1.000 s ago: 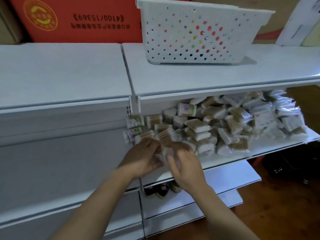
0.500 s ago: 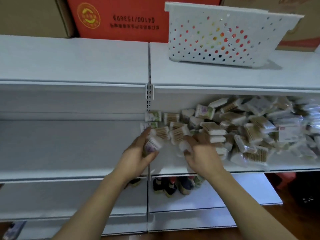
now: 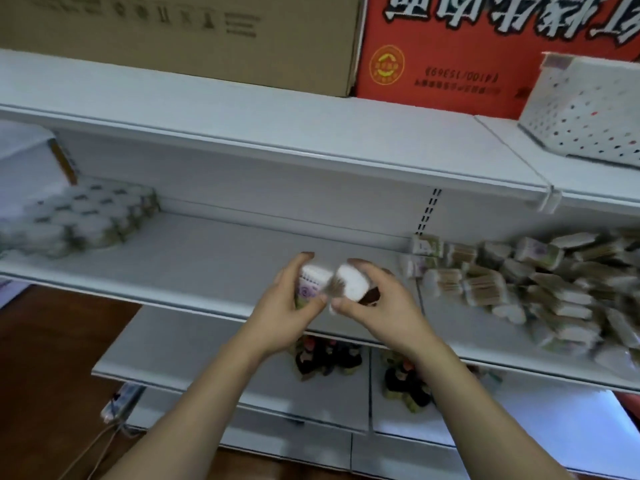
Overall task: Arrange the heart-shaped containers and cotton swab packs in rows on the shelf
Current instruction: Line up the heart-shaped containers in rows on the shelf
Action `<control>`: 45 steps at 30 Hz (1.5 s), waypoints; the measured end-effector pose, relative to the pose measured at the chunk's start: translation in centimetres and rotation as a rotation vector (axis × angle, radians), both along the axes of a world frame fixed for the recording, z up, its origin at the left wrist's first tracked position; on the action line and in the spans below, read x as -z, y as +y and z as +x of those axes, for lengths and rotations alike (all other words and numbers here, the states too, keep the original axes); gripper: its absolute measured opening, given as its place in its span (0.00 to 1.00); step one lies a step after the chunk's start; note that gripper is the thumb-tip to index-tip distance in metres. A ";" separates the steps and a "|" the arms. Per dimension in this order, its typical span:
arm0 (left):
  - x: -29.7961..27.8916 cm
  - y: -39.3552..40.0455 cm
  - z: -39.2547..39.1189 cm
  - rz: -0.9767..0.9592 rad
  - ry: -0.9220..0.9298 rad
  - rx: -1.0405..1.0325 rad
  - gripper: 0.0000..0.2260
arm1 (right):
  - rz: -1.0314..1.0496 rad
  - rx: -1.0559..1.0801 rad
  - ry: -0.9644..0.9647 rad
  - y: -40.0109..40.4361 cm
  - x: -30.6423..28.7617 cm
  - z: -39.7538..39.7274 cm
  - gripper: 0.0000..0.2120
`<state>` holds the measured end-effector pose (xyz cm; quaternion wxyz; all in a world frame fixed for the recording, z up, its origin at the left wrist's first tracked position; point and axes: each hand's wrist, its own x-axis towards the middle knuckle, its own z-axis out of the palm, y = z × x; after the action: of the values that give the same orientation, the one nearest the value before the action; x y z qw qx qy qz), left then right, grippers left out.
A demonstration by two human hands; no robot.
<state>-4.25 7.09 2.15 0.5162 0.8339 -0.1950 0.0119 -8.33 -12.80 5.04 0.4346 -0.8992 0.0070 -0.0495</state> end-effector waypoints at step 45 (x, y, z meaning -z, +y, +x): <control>-1.7 38.3 20.6 -0.085 0.148 0.048 0.30 | 0.294 -0.018 -0.043 38.0 2.4 19.9 0.35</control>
<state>16.39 45.39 3.86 0.5643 0.8049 -0.1756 -0.0537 11.59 25.16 2.66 0.5619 -0.8248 -0.0033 -0.0633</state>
